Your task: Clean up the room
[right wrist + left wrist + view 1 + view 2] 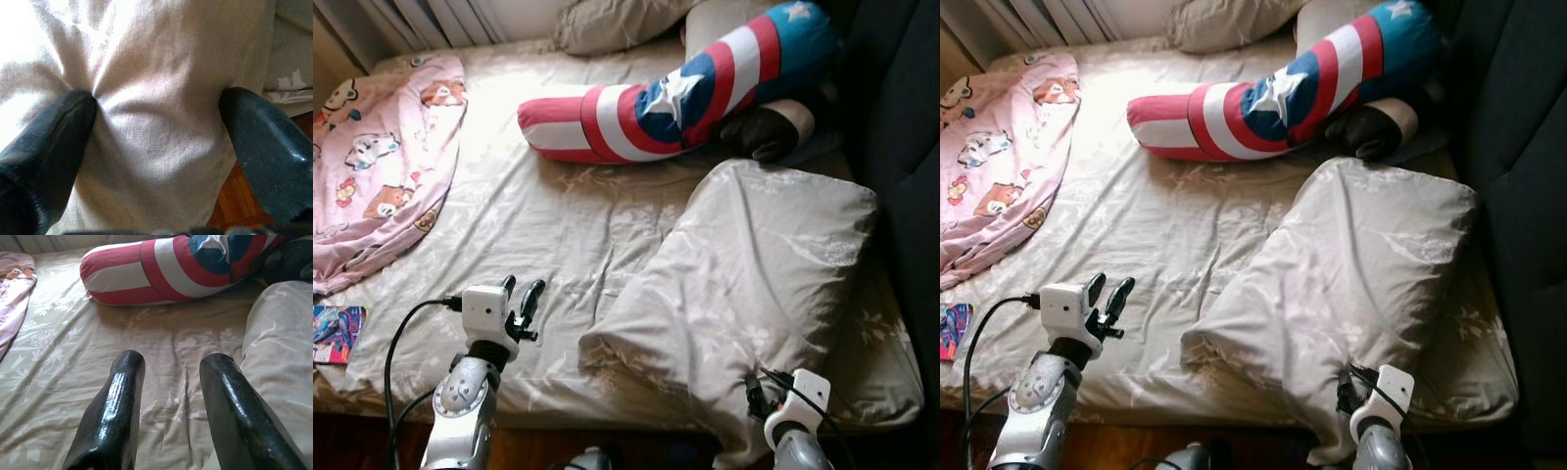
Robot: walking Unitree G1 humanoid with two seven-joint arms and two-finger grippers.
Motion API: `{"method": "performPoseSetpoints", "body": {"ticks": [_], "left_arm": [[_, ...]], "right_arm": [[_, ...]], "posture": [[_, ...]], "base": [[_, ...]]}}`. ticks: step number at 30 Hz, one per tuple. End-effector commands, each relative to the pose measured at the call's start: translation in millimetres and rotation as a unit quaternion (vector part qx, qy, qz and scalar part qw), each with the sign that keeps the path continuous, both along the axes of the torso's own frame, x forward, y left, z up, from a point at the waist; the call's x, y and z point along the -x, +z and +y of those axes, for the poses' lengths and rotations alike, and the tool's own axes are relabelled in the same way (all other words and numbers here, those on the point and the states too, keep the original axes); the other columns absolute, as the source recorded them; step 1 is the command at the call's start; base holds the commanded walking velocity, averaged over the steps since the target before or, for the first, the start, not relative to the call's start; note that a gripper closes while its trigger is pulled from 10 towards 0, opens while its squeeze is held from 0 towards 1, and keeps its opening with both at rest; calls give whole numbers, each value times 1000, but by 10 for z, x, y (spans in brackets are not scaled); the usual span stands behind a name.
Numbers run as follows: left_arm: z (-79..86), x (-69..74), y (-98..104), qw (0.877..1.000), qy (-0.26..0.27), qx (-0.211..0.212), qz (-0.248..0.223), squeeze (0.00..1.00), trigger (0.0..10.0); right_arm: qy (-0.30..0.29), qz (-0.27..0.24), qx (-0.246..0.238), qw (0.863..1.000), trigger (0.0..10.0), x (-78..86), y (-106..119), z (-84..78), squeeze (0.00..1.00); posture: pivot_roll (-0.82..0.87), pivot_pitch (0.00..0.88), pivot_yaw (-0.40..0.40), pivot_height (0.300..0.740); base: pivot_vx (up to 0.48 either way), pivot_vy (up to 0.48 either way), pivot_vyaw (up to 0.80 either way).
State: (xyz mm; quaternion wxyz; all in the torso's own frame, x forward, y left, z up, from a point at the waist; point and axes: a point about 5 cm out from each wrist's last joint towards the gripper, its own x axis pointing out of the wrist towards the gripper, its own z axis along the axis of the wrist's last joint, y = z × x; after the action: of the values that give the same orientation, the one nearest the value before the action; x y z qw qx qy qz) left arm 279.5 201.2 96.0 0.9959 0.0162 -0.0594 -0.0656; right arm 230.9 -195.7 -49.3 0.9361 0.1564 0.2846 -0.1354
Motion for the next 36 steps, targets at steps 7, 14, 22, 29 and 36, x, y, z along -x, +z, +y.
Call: {"method": "performPoseSetpoints", "body": {"ticks": [7, 14, 22, 29, 36], "left_arm": [[65, 189, -27, 999, 14, 3, 31, 0, 10000], [63, 210, 25, 999, 21, 11, 31, 0, 10000], [47, 201, 47, 999, 23, 15, 36, 0, 10000], [35, 210, 47, 999, 22, 15, 40, 0, 10000], [43, 199, 60, 999, 22, 14, 43, 0, 10000]], "right_arm": [[41, 29, -22, 998, 7451, 103, -103, 160, 0], [51, 34, -25, 998, 0, 113, -116, 203, 0], [53, 34, -27, 998, 0, 96, -110, 227, 0], [53, 40, -28, 997, 0, 134, -133, 223, 0], [52, 46, -28, 997, 0, 153, -147, 227, 0]], "posture": [[223, 340, 161, 740], [228, 346, 152, 740], [224, 344, 146, 740], [223, 339, 146, 740], [222, 336, 149, 740]], "base": [[0, 0, 0], [0, 0, 0], [0, 0, 0], [0, 0, 0], [0, 0, 0]]}}
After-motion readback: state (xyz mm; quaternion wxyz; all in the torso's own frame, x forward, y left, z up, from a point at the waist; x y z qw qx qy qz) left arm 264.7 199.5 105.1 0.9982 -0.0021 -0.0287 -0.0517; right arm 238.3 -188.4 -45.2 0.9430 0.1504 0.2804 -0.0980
